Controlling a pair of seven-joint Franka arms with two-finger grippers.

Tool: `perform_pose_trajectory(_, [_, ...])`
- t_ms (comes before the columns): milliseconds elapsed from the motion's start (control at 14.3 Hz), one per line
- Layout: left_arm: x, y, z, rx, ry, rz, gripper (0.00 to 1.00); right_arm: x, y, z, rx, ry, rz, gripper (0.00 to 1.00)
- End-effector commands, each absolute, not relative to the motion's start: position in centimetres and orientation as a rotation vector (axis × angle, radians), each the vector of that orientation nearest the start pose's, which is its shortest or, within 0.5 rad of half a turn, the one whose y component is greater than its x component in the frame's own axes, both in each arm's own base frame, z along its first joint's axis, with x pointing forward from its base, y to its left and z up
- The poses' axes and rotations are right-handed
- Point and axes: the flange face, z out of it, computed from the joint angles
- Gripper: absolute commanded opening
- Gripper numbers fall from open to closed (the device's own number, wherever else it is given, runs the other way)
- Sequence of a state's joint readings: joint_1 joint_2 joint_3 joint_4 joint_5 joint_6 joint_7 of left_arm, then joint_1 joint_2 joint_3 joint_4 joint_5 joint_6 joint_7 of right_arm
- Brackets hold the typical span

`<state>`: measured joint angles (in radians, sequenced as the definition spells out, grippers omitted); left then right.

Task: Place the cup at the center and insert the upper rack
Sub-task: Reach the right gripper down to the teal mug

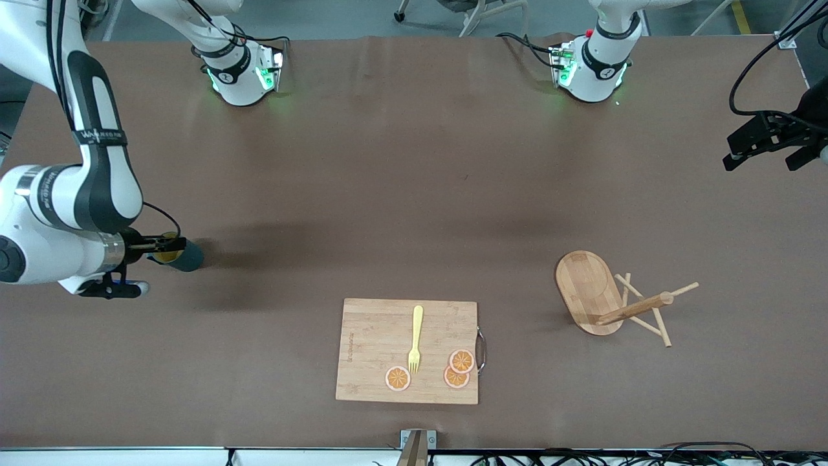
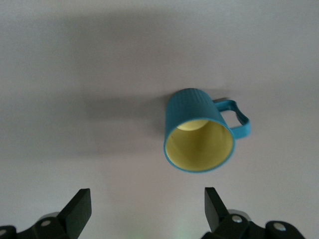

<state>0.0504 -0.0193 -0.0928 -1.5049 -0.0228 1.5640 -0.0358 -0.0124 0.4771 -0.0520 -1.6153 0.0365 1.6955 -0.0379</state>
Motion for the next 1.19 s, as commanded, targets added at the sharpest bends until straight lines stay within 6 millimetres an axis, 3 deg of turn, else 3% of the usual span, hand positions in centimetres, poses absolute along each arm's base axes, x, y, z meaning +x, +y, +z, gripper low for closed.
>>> perform_pose_trajectory(0, [54.5,-2.7,67.1,-3.175,0.013,-0.129,1.00,63.6,-3.6,30.9,-3.029,0.051,0.590,1.00])
perform_pose_trajectory(1119, [54.5,-2.6,67.0,-3.175,0.011,-0.127,1.00,62.9,-4.0,25.0,-3.017,0.033,0.639,1.00])
